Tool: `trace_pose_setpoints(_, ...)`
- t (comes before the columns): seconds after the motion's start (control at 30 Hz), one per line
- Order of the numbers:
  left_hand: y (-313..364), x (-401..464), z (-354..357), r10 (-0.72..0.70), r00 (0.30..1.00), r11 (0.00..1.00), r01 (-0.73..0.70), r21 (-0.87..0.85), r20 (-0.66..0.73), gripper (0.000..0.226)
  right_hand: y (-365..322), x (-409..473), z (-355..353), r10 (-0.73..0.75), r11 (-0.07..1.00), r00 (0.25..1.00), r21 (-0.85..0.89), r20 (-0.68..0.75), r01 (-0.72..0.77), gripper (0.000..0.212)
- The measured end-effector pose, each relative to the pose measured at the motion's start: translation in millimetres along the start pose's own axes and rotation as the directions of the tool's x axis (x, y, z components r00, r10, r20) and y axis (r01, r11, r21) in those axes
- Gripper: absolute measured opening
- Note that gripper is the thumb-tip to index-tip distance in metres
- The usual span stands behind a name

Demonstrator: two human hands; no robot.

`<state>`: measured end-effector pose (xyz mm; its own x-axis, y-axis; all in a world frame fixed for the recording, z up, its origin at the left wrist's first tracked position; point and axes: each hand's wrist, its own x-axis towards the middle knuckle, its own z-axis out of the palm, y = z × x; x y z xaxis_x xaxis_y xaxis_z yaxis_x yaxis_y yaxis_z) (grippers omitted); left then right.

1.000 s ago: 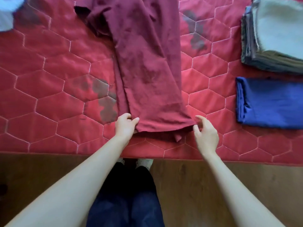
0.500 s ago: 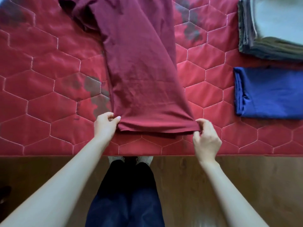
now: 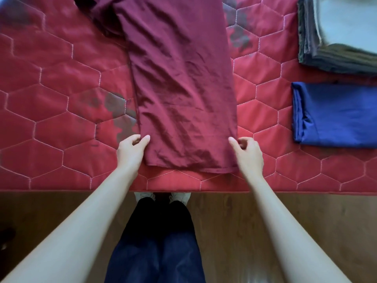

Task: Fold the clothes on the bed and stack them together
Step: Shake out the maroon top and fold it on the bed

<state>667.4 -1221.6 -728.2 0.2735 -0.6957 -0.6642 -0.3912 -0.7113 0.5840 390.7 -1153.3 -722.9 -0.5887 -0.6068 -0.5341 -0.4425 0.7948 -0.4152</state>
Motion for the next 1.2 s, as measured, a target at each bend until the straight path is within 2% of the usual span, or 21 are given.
trace_pose_setpoints(0.07,2.9,4.1,-2.2,-0.007,0.998,0.989,0.015,-0.145,0.055,0.004,-11.7,7.3,5.7,-0.058,0.993,0.996,-0.099,0.068,0.064,0.027)
trace_pose_setpoints(0.13,3.0,4.2,-5.2,0.045,0.998,0.985,-0.037,-0.169,0.042,0.012,-16.6,5.5,6.8,-0.129,0.986,0.992,-0.102,0.0,0.128,0.034)
trace_pose_setpoints(0.2,-3.1,2.0,-8.1,0.064,0.998,0.988,-0.06,-0.146,0.027,0.014,-11.6,-3.2,4.8,-0.113,0.992,0.99,-0.069,-0.088,0.107,0.03)
trace_pose_setpoints(0.27,-13.7,-4.2,-8.8,0.012,1.0,0.994,-0.009,-0.113,0.027,0.02,3.9,-15.2,6.9,-0.034,0.997,0.997,-0.065,-0.071,0.03,0.027)
trace_pose_setpoints(0.33,-28.2,-12.8,-6.9,-0.063,0.998,0.996,0.064,-0.056,0.028,0.031,21.3,-29.5,11.6,0.055,0.993,0.998,-0.1,-0.007,-0.055,0.03)
trace_pose_setpoints(0.37,-33.9,-18.5,-5.7,-0.057,0.998,0.998,0.056,0.014,0.012,0.033,26.0,-36.0,13.1,0.08,0.99,0.997,-0.117,-0.014,-0.081,0.03)
trace_pose_setpoints(0.43,-38.9,-30.2,-3.6,0.057,0.996,0.969,-0.037,0.243,-0.074,0.034,26.4,-44.4,14.3,0.07,0.99,0.989,-0.116,-0.132,-0.085,0.03)
trace_pose_setpoints(0.5,-37.6,-38.2,-1.2,0.287,0.946,0.857,-0.183,0.482,-0.151,0.041,17.2,-44.5,18.1,-0.083,0.989,0.962,-0.136,-0.259,0.049,0.035)
trace_pose_setpoints(0.53,-35.1,-39.9,2.2,0.431,0.891,0.775,-0.286,0.564,-0.14,0.044,9.0,-42.9,22.7,-0.196,0.975,0.937,-0.161,-0.288,0.155,0.037)
trace_pose_setpoints(0.6,-28.9,-37.3,16.9,0.656,0.754,0.583,-0.497,0.643,-0.011,0.046,-15.4,-36.9,39.6,-0.418,0.905,0.863,-0.214,-0.284,0.368,0.039)
trace_pose_setpoints(0.67,-23.1,-29.2,38.8,0.739,0.65,0.396,-0.631,0.667,0.176,0.047,-43.4,-30.6,67.4,-0.597,0.793,0.781,-0.288,-0.185,0.538,0.042)
trace_pose_setpoints(0.7,-21.8,-23.5,49.7,0.734,0.632,0.342,-0.658,0.671,0.246,0.049,-54.4,-28.8,82.5,-0.656,0.732,0.747,-0.332,-0.11,0.595,0.044)
trace_pose_setpoints(0.77,-25.5,-10.2,63.0,0.678,0.672,0.319,-0.635,0.704,0.298,0.05,-60.2,-23.8,106.3,-0.715,0.629,0.699,-0.419,0.019,0.655,0.047)
trace_pose_setpoints(0.83,-40.5,1.7,60.7,0.63,0.725,0.344,-0.581,0.738,0.277,0.052,-39.5,-16.9,112.7,-0.705,0.595,0.707,-0.492,0.059,0.635,0.049)
trace_pose_setpoints(0.97,-85.6,-7.4,29.0,0.572,0.796,0.415,-0.487,0.769,0.195,0.059,31.2,-19.9,85.0,-0.58,0.673,0.815,-0.567,-0.006,0.475,0.054)
trace_pose_setpoints(1.03,-95.9,-21.8,17.7,0.535,0.824,0.405,-0.444,0.799,0.187,0.06,48.4,-27.6,71.2,-0.516,0.703,0.857,-0.58,-0.017,0.412,0.055)
trace_pose_setpoints(1.1,-86.0,-25.5,17.1,0.55,0.815,0.378,-0.437,0.816,0.182,0.059,38.6,-26.0,66.5,-0.53,0.698,0.848,-0.582,-0.026,0.418,0.054)
trace_pose_setpoints(1.2,-30.1,-2.9,34.8,0.667,0.721,0.342,-0.519,0.784,0.186,0.058,-25.5,-1.4,75.6,-0.646,0.666,0.763,-0.506,-0.025,0.548,0.052)
